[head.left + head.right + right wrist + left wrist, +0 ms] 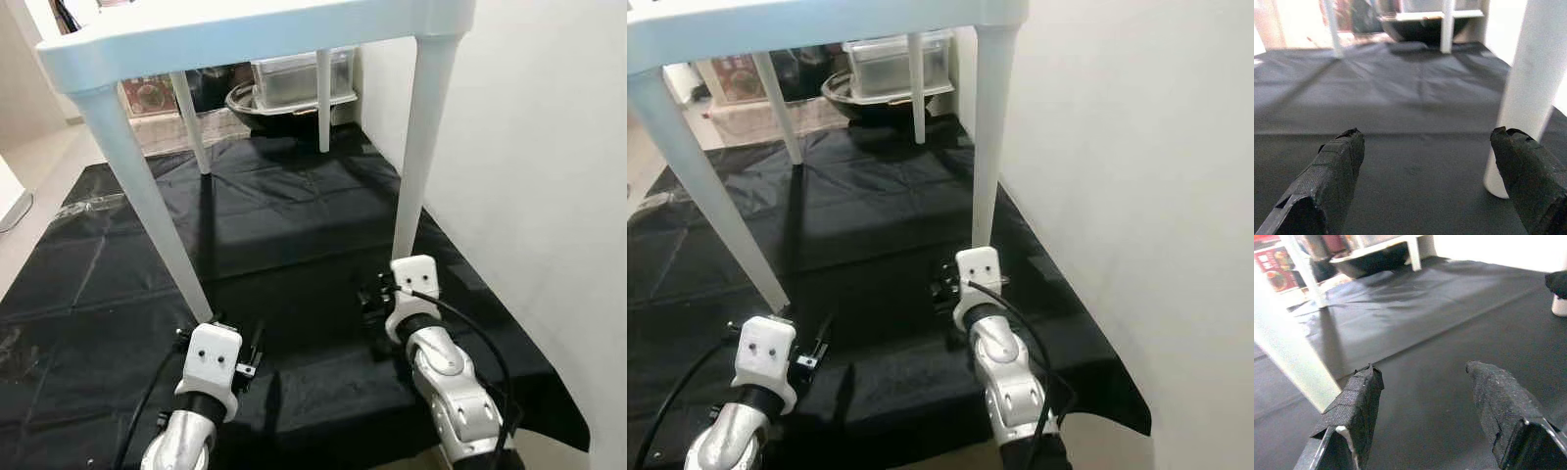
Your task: Building children table
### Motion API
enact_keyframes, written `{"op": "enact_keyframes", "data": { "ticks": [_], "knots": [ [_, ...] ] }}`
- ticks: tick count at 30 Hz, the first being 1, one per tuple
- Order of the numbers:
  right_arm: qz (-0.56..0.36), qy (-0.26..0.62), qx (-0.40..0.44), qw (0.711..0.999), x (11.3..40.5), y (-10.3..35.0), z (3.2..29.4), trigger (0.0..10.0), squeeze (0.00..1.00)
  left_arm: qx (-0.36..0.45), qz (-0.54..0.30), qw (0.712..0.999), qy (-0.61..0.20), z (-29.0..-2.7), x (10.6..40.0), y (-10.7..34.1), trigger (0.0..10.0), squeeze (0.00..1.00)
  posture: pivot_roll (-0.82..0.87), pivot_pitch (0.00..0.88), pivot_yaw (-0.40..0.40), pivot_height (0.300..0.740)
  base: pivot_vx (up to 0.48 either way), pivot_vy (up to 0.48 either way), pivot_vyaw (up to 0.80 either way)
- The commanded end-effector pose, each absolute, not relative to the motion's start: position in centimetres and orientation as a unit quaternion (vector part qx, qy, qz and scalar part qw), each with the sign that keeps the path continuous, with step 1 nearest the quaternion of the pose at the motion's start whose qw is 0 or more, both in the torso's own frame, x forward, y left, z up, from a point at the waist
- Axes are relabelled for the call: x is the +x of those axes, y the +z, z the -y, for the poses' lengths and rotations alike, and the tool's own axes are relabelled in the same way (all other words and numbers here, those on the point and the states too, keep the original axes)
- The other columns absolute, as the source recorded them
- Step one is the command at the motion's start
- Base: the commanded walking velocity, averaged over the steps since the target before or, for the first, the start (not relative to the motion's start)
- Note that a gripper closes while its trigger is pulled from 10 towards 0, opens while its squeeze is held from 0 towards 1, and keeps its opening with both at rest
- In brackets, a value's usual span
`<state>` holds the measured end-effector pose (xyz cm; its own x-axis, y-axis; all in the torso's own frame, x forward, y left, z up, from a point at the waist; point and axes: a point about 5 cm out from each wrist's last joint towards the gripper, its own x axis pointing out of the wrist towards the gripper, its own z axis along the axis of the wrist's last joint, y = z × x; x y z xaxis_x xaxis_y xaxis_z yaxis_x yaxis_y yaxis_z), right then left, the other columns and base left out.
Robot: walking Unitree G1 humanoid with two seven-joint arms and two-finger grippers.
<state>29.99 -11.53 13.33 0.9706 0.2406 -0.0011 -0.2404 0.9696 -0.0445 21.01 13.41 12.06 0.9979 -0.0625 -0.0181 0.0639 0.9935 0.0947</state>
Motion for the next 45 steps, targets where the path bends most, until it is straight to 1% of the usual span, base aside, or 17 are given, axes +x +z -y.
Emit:
{"op": "enact_keyframes", "data": {
  "ticks": [1, 5, 9, 13, 16, 30, 45],
  "knots": [
    [0.004, 0.145, -0.008, 0.989, 29.5, 13.3, 10.8, 10.0, 0.00, 0.041, -0.012, 0.999, -0.013, -14.0, 20.7, 11.8, 10.0, 0.00, -0.06, 0.000, 0.060, 0.740, 0.000, 0.000, 0.00],
    [-0.001, 0.155, 0.004, 0.988, 29.0, 12.7, 10.2, 10.0, 0.00, 0.017, -0.023, 1.000, -0.007, -13.6, 20.2, 11.2, 10.0, 0.00, -0.04, 0.000, 0.049, 0.740, 0.000, 0.000, 0.00],
    [-0.004, 0.158, 0.006, 0.987, 28.9, 12.4, 10.0, 10.0, 0.00, 0.016, -0.023, 1.000, -0.007, -13.4, 20.1, 11.0, 10.0, 0.00, -0.04, 0.000, 0.042, 0.740, 0.000, 0.000, 0.00],
    [-0.011, 0.173, -0.003, 0.985, 28.6, 11.8, 9.6, 10.0, 0.00, 0.022, -0.027, 0.999, -0.002, -13.1, 20.2, 10.5, 10.0, 0.00, -0.04, 0.000, 0.028, 0.740, 0.000, 0.000, -0.51],
    [-0.013, 0.175, -0.003, 0.985, 28.6, 11.7, 9.6, 10.0, 0.00, 0.019, -0.026, 0.999, -0.001, -13.1, 20.3, 10.5, 10.0, 0.00, -0.04, 0.000, 0.029, 0.740, 0.000, 0.000, -0.80],
    [-0.020, 0.167, -0.010, 0.986, 28.8, 11.2, 9.9, 10.0, 0.00, 0.012, -0.029, 1.000, -0.001, -13.0, 20.4, 10.2, 10.0, 0.00, -0.04, 0.000, 0.029, 0.740, 0.000, 0.000, 0.00],
    [-0.020, 0.167, -0.008, 0.986, 28.8, 11.2, 9.9, 10.0, 0.00, 0.015, -0.033, 0.999, -0.004, -12.8, 20.4, 9.9, 10.0, 0.00, -0.04, 0.000, 0.031, 0.740, -0.320, 0.000, 0.00]
  ]
}}
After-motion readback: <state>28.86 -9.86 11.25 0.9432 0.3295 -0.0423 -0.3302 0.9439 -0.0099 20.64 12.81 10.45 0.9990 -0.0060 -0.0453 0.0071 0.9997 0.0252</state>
